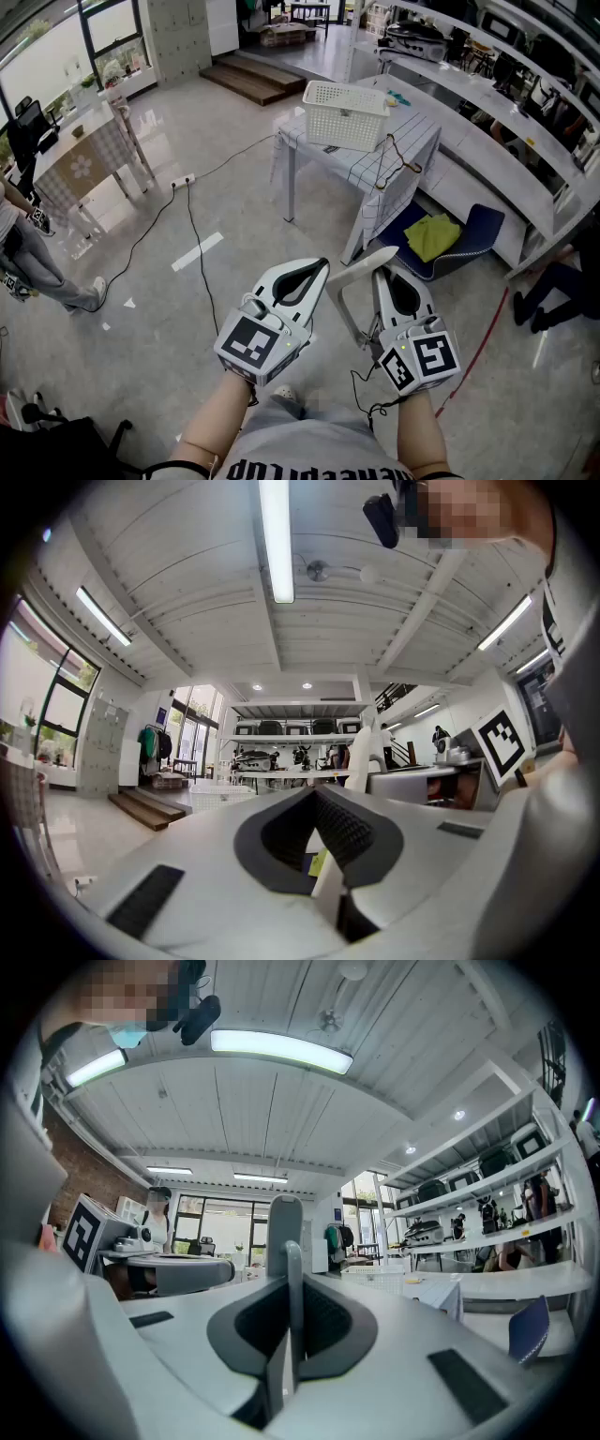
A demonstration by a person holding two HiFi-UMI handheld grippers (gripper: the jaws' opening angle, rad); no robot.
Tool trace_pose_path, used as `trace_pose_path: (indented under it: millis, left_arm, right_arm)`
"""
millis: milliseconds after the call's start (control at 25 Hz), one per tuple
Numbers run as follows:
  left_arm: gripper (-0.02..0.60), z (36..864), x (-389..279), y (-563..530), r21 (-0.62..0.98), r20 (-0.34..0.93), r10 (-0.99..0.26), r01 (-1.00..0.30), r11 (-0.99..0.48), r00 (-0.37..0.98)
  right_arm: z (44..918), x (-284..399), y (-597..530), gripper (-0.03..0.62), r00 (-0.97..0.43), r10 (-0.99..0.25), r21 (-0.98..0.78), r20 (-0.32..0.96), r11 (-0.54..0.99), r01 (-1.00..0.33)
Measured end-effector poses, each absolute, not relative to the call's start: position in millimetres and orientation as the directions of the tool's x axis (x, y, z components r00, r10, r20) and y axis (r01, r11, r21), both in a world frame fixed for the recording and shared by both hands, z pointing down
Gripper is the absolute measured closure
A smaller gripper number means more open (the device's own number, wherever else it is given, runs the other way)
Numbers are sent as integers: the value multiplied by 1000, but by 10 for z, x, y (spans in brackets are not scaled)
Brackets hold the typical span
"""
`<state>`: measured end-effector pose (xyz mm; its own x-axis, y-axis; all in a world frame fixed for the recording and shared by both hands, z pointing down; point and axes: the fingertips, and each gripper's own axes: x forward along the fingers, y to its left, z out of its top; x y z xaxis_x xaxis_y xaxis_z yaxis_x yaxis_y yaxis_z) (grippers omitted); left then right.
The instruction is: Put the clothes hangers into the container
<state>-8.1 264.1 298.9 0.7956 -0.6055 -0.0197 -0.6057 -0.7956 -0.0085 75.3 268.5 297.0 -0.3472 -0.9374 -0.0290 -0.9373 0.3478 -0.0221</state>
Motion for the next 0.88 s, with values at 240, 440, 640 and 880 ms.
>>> trace_pose_path:
  millis: [240, 440, 640, 880]
  left_arm:
    - [571, 3023, -65, 2570, -42, -36, -602, -603, -797, 798]
    - [571, 3062, -75, 2525, -38, -33, -601, -602, -798, 799]
    - [571, 3051, -122, 2459, -48, -41, -595, -596, -802, 803]
    - [571, 3051, -185, 2346, -54, -52, -575, -578, -815, 816]
  right_arm:
    - [3008, 752, 2630, 583, -352, -936, -24, -26, 352, -936]
    - [3048, 737, 2586, 583, -351, -936, -24, -24, 351, -936]
    - [3041, 702, 2541, 583, -342, -940, -25, -19, 342, -939]
    - [3096, 606, 2447, 583, -343, -939, -51, 4, 342, -938]
